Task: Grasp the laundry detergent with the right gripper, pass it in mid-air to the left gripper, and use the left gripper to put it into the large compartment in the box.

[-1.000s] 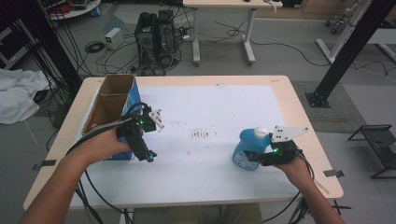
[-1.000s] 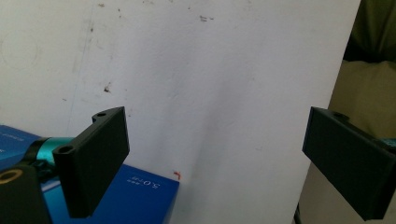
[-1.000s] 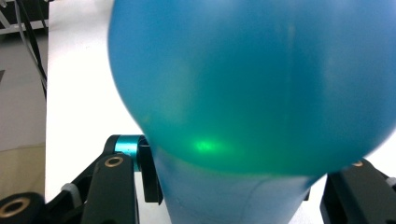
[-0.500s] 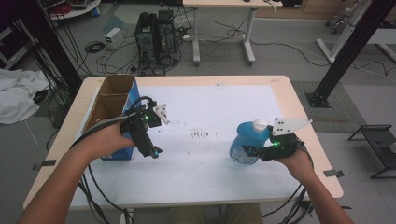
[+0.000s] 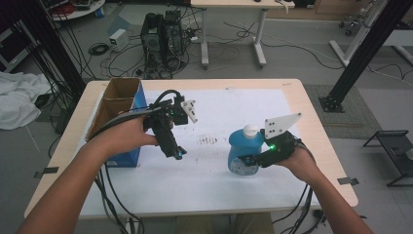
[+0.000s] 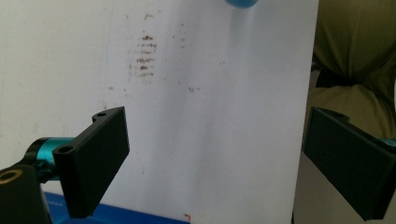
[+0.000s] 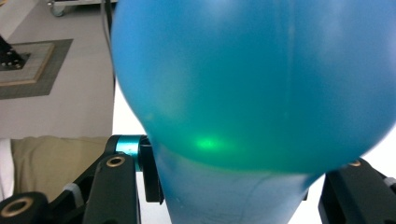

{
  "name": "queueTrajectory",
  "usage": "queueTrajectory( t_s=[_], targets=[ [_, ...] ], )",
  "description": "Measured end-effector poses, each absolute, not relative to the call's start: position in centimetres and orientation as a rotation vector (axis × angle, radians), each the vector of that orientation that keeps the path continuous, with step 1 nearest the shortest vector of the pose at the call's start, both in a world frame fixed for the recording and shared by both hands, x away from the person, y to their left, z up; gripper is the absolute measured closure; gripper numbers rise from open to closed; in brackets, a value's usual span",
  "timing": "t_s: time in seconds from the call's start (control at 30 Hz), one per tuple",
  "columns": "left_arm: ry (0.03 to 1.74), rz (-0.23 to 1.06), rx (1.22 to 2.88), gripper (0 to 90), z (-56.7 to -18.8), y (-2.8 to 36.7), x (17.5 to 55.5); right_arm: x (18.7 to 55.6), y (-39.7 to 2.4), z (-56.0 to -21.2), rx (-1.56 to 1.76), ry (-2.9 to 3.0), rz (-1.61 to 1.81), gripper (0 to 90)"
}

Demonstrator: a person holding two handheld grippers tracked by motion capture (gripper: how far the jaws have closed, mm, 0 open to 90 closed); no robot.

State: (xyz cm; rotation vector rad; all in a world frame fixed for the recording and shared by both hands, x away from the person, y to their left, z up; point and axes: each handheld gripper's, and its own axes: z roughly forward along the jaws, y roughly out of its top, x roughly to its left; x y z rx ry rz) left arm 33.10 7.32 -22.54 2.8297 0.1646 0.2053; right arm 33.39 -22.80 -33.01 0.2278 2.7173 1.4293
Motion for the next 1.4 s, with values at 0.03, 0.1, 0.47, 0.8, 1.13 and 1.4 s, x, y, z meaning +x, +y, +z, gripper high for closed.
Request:
queueTrajectory(
  t_s=[0.03, 0.1, 0.47, 0.8, 1.13, 1.4],
  targets=[
    [0.153, 0.203, 2.834, 7.2, -22.3, 6.9, 33.1, 33.4, -22.6, -32.9, 0.22, 2.724, 1.435, 44.3],
    [0.133, 0.201, 2.837, 7.2, -22.2, 6.4, 33.1, 33.5, -22.0, -32.7, 0.196, 2.73, 1.434, 44.3],
    [0.074, 0.185, 2.851, 7.2, -21.5, 3.7, 33.1, 34.0, -19.3, -32.1, 0.131, 2.771, 1.417, 44.4],
    [0.034, 0.145, 2.849, 7.2, -21.3, 2.2, 32.9, 34.1, -17.1, -32.1, 0.086, 2.803, 1.406, 44.4],
    [0.004, 0.115, 2.843, 7.2, -21.7, 0.9, 33.0, 34.2, -15.7, -32.1, 0.018, 2.786, 1.42, 44.4],
    [-0.023, 0.081, 2.838, 7.2, -22.0, -0.5, 33.2, 33.9, -15.4, -32.0, 0.011, 2.792, 1.42, 44.4]
  ],
)
